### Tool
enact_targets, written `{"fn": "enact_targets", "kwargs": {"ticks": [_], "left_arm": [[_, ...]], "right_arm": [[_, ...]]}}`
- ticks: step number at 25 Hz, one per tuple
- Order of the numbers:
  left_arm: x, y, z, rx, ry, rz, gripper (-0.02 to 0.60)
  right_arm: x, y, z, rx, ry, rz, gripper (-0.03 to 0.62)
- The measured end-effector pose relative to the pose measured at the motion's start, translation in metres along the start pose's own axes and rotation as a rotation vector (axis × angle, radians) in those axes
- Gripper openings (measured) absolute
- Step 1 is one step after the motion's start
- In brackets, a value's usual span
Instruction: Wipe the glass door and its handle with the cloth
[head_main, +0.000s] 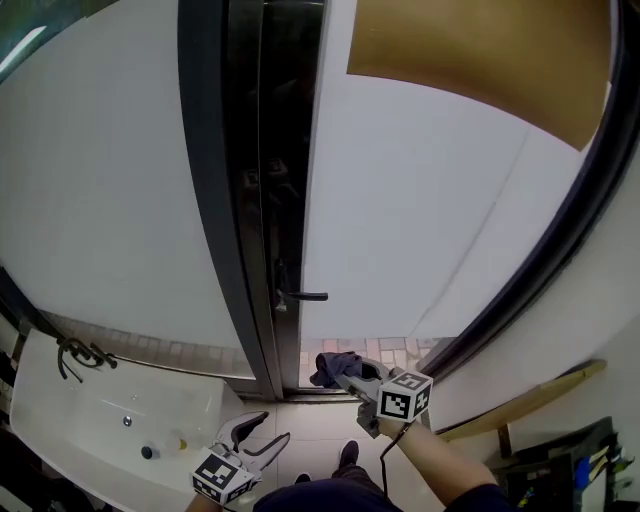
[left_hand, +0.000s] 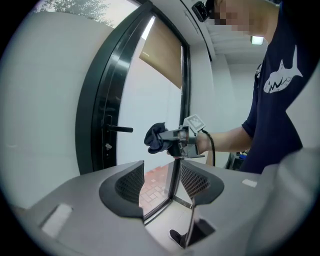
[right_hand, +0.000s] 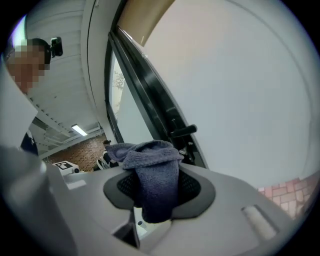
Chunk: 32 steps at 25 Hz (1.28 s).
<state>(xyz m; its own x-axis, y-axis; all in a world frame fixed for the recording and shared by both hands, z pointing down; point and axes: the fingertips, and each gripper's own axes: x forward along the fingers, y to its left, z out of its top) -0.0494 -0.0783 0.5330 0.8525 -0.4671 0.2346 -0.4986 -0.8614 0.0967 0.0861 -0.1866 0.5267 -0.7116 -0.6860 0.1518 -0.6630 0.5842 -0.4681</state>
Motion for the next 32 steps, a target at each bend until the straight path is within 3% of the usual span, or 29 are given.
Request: {"fn": "enact_targets", "kwargs": {"ticks": [8, 17, 23, 32], "left_arm": [[0.023, -0.039, 0.008, 0.024, -0.021, -0.138, 0.222], [0.026, -0.097, 0.017, 0.071, -0.022, -0.181, 0.222], [0.014, -0.144, 0.011, 0.056, -0.013, -0.191, 0.218], [-0.016, -0.213, -0.002, 0.048, 0.02, -0.205, 0.218]], "right_arm": [[-0.108, 0.04, -0.016, -0.086, -0.077, -0.123, 0.149], [-0.172, 0.063, -0.042, -0.084, -0.13, -0.183, 0.149], [-0.213, 0.095, -0.066, -0.128, -0.119, -0.188, 0.149], [-0.283, 0.134, -0.106, -0.103, -0.125, -0.209, 0.149]]}}
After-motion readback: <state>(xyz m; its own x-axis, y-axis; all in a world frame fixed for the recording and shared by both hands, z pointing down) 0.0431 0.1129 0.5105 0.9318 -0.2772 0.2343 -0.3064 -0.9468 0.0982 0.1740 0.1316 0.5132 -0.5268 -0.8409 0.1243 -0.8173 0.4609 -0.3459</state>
